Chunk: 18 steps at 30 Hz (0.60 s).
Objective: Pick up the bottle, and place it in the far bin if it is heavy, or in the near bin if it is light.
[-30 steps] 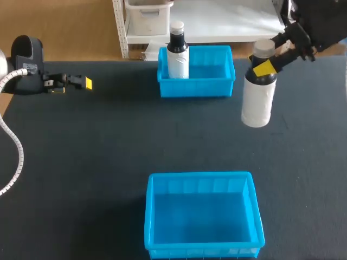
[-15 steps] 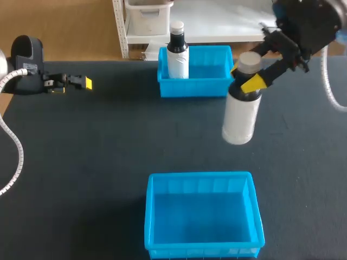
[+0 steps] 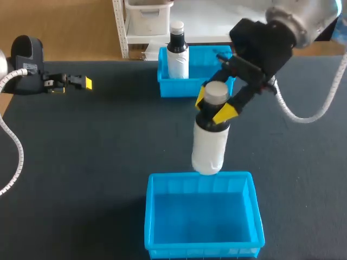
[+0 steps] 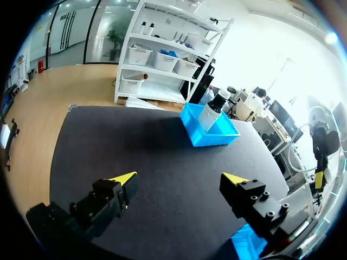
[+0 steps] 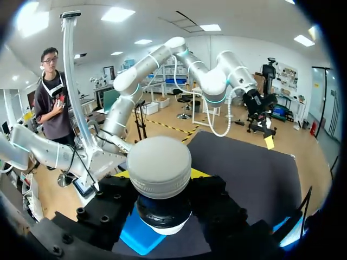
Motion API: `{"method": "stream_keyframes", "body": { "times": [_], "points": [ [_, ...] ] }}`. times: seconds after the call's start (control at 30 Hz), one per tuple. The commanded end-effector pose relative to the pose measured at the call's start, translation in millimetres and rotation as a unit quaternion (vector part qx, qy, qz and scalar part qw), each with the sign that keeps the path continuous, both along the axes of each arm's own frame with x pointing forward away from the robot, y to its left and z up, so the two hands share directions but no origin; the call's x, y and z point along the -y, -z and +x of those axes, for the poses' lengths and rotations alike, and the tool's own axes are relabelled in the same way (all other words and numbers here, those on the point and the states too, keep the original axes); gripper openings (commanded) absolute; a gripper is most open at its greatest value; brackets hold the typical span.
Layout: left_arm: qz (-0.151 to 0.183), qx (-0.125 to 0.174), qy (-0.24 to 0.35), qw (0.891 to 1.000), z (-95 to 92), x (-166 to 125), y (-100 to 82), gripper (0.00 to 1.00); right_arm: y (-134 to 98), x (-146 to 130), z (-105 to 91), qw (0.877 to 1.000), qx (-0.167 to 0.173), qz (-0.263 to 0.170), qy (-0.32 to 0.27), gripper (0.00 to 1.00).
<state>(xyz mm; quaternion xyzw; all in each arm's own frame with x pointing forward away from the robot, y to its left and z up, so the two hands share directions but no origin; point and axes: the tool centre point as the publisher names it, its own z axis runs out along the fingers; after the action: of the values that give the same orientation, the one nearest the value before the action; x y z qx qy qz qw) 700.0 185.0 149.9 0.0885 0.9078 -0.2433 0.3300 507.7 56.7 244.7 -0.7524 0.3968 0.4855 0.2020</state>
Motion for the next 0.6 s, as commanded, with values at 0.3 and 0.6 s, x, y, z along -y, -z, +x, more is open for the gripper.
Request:
{"method": "stream_keyframes", "body": {
  "times": [0.3,0.6],
  "points": [
    [0.0,0.0,0.0,1.0,0.0,0.0,0.0,1.0,25.7,-29.7,-44.2,0.996,-0.01,-0.004,-0.092,0.38],
    [0.0,0.0,0.0,1.0,0.0,0.0,0.0,1.0,50.4,-48.7,-62.8,0.993,-0.008,-0.01,-0.121,0.38]
  ]
}}
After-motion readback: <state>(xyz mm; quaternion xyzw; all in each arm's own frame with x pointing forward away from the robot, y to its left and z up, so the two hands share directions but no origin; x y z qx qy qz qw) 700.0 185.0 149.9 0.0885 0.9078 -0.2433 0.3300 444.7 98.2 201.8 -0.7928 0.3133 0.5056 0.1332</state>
